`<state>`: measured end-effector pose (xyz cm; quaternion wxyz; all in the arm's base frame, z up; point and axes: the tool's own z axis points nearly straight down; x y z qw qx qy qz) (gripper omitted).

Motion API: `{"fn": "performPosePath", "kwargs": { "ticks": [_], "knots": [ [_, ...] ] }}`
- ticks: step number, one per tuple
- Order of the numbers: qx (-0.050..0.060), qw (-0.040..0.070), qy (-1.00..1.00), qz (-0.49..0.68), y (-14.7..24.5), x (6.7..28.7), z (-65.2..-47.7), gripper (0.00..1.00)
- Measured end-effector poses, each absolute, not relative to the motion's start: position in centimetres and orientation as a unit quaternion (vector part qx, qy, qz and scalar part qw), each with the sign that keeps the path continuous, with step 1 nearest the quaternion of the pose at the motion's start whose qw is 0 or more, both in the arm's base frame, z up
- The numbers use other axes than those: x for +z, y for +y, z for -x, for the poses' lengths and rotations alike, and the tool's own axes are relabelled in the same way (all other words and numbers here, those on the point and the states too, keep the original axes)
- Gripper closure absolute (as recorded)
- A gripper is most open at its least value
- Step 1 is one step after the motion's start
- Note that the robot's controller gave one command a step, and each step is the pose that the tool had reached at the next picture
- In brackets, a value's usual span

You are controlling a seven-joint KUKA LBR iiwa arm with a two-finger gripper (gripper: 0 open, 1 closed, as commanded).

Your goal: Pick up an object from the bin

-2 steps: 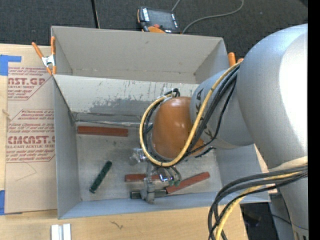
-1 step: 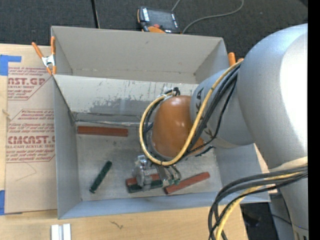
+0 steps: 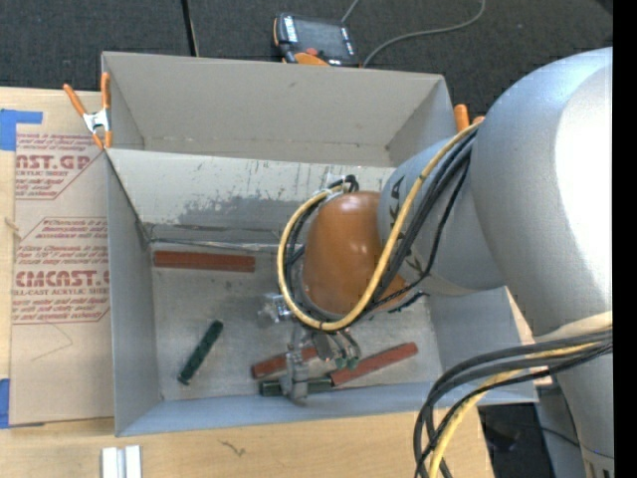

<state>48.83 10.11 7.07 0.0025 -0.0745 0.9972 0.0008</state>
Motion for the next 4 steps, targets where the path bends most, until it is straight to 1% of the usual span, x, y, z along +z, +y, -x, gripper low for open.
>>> {"fn": "performPosePath", "kwargs": {
  "ticks": [1,2,3,4],
  "knots": [
    [0.001,-0.001,0.997,0.075,10.1,7.1,-48.7,1.0],
    [0.0,0.002,0.996,0.092,10.5,10.5,-49.2,1.0],
    [0.0,0.004,0.996,0.087,10.8,19.7,-49.3,1.0],
    [0.0,0.002,0.987,0.16,10.2,23.2,-49.6,1.0]
  ]
}}
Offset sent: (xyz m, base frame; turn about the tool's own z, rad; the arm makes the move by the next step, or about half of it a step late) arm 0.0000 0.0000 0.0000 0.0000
